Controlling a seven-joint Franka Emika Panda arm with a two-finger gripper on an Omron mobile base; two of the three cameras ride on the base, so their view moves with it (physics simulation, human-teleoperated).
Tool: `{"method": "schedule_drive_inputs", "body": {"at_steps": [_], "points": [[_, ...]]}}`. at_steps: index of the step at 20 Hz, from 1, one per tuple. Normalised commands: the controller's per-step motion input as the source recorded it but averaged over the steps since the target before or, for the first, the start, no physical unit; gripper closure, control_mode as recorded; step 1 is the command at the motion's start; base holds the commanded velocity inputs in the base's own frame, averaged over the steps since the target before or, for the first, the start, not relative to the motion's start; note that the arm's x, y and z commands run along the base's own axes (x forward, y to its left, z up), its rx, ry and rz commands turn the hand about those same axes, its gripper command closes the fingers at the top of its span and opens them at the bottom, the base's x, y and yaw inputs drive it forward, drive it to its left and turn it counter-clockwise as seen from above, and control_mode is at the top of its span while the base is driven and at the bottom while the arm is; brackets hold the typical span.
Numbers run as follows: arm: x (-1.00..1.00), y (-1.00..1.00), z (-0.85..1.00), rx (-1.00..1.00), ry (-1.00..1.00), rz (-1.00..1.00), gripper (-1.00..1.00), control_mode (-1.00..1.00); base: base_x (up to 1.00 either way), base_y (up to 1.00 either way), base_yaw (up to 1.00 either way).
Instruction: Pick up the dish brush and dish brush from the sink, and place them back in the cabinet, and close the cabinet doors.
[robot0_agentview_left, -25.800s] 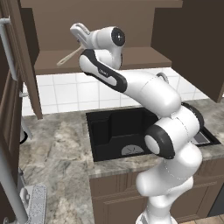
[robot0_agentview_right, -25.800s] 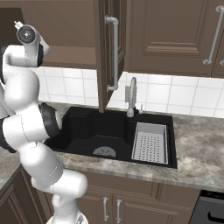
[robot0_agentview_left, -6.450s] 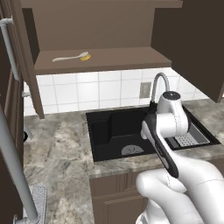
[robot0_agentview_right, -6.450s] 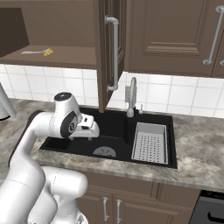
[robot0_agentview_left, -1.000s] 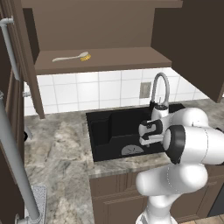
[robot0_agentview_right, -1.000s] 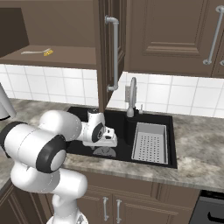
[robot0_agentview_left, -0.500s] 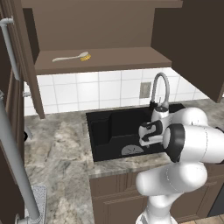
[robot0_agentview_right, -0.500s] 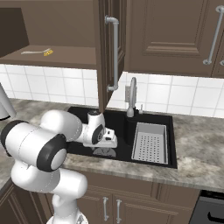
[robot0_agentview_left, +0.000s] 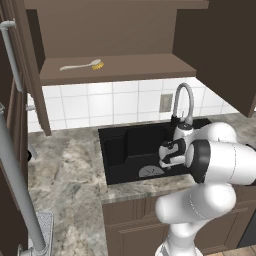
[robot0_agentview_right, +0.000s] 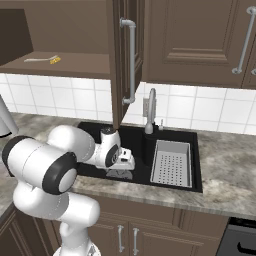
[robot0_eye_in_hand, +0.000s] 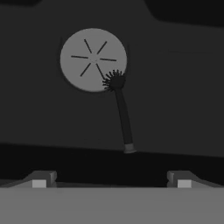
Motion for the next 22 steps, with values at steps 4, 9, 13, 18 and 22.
{"method": "schedule_drive_inputs", "body": {"at_steps": [4,9,13,18,22], "points": [[0.0,-0.03,-0.13,0.0,0.0,0.0,-1.0,-1.0,0.0,0.0,0.0],[0.02,-0.05,-0.13,0.0,0.0,0.0,-1.0,-1.0,0.0,0.0,0.0],[0.09,-0.04,-0.08,0.0,0.0,0.0,-1.0,-1.0,0.0,0.0,0.0],[0.07,-0.05,-0.12,0.0,0.0,0.0,-1.0,-1.0,0.0,0.0,0.0],[0.08,-0.06,-0.13,0.0,0.0,0.0,-1.0,-1.0,0.0,0.0,0.0]]}}
